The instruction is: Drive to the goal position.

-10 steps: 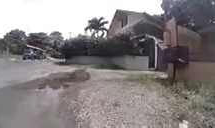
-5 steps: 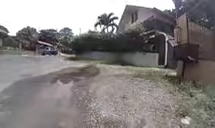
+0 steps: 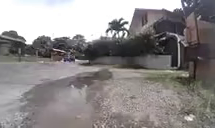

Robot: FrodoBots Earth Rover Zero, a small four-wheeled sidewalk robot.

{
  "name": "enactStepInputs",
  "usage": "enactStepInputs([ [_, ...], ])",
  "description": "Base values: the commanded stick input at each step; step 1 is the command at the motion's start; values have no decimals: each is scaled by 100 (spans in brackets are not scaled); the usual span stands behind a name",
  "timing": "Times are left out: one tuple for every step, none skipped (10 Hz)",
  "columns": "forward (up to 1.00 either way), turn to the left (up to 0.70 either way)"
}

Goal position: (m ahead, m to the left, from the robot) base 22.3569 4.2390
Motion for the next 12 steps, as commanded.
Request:
enactStepInputs([
  [-50, -50],
  [-50, -50],
  [-50, -50],
  [-50, -50],
  [-50, -50],
  [-37, -37],
  [0, 0],
  [0, 0],
  [0, 1],
  [0, 11],
  [0, 45],
  [15, 41],
])
